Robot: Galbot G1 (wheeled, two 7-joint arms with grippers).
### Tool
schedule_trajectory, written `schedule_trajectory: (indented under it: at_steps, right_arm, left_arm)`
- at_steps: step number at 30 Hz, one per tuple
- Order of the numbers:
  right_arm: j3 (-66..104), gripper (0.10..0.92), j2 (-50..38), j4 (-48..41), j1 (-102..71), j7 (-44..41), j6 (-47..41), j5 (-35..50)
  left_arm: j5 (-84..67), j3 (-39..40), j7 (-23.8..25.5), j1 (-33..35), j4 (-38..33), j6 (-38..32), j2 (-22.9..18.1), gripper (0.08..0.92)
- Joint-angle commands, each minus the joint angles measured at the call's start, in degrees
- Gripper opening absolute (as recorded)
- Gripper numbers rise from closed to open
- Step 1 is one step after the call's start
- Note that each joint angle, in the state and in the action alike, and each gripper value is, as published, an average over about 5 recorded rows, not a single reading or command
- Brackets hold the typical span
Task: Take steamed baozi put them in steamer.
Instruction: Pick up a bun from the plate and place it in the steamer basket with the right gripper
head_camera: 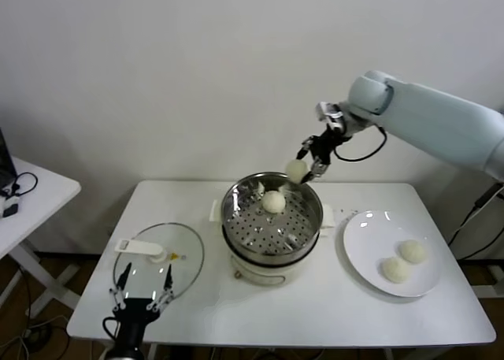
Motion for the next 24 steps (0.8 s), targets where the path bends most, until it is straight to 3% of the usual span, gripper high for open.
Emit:
schedule_trajectory:
  at_steps: [1,24]
  right_arm:
    - [-0.5,0.679,9.9,-0.3,-5.9,2.0,-2.2,0.6]
    - [-0.4,0.679,12.5,-2.6,-10.9,2.9,-2.0,-2.6]
  left_arm:
    - [0.0,0.1,-0.2,0.2,0.1,-0.1,0.0,0.823]
    - [-0.6,-0.6,-0.1,0.2,1.0,-0.2,0.2,0.823]
